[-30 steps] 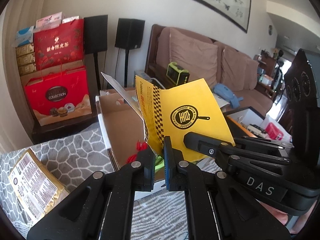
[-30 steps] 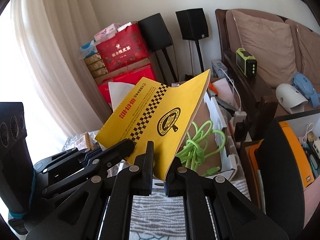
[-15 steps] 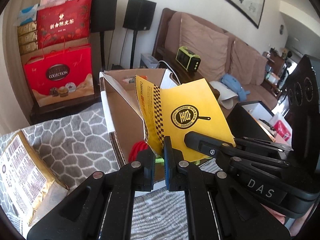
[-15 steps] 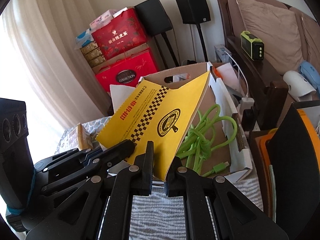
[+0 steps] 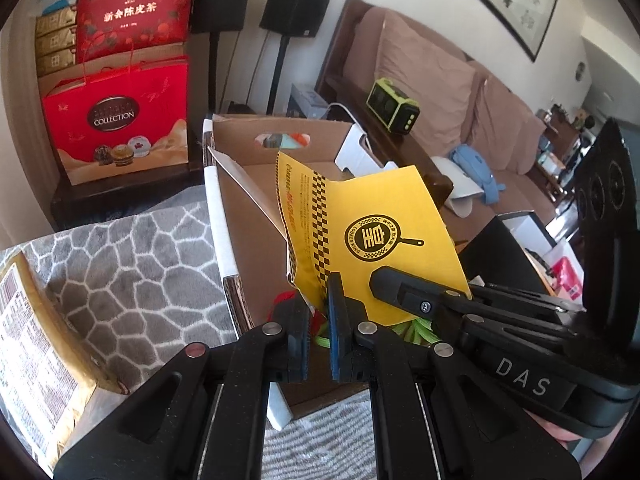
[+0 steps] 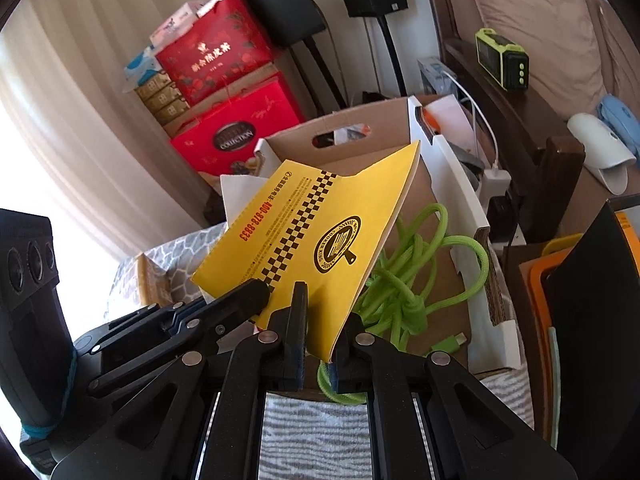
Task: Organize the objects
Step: 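Lower the yellow envelope into the white box onto the green cable with both tools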
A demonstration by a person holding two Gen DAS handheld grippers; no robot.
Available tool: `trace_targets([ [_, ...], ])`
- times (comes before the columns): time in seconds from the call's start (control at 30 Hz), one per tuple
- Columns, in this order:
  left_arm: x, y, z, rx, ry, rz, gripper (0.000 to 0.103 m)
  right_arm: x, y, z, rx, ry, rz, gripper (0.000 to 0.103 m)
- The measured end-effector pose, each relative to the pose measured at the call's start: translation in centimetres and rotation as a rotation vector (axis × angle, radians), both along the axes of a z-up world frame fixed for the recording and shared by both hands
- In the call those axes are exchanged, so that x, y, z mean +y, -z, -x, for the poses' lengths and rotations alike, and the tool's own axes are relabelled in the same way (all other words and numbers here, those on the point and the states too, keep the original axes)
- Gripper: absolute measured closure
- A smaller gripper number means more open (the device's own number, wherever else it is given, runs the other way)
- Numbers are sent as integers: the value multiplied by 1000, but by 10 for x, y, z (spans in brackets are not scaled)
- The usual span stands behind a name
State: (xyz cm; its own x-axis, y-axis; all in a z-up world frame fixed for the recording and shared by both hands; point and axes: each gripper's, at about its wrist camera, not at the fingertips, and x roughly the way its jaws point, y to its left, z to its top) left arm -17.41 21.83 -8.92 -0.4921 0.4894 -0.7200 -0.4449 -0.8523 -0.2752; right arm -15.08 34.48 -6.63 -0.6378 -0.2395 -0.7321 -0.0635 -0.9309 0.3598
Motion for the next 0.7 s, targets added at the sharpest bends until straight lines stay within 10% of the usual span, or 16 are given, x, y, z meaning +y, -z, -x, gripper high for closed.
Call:
trace_targets([
  [0.7, 5, 14, 28, -66, -39, 5, 95, 13, 18, 29, -102, 34, 87, 96],
])
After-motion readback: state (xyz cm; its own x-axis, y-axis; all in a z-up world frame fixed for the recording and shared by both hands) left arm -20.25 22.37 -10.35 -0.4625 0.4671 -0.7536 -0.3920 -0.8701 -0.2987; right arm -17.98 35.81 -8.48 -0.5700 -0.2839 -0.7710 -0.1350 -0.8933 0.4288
